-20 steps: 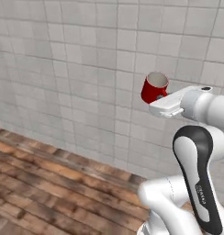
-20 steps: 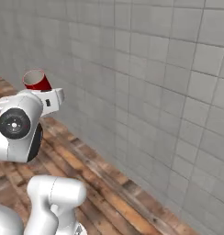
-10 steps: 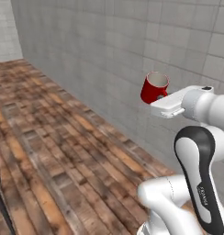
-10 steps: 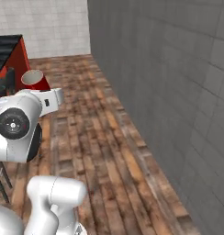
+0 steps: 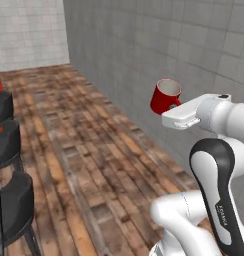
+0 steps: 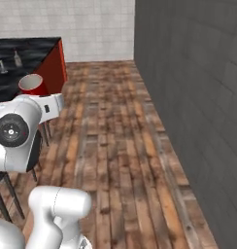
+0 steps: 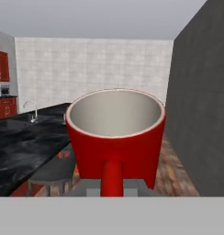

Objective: Open the cabinet directly in front. Then move the liquor and the mug to the dining counter with the candle on it.

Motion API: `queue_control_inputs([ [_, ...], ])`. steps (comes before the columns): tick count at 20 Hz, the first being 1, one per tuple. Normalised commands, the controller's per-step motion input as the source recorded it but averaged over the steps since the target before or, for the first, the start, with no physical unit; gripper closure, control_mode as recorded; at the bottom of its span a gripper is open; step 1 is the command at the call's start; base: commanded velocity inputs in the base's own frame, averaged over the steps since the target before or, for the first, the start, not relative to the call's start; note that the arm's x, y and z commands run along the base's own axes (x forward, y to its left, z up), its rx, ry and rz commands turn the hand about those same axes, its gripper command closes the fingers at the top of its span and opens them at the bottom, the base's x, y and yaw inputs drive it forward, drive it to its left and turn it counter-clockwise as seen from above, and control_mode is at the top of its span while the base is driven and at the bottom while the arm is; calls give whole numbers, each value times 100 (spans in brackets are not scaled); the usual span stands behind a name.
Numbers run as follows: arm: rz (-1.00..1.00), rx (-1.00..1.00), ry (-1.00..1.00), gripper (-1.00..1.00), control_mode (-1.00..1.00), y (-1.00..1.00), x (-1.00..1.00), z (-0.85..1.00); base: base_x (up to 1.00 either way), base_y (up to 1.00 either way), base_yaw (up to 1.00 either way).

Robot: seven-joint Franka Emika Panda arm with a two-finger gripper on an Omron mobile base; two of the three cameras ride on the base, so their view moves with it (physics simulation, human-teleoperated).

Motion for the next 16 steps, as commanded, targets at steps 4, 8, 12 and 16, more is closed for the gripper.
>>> queue_control_inputs([
  [4,0,0,0,100,100,0,0,0,100,-12,12],
  [8,0,0,0,100,100,0,0,0,100,-39,2],
  [12,0,0,0,100,100,0,0,0,100,-48,0],
  [16,0,0,0,100,100,0,0,0,100,-23,-1],
])
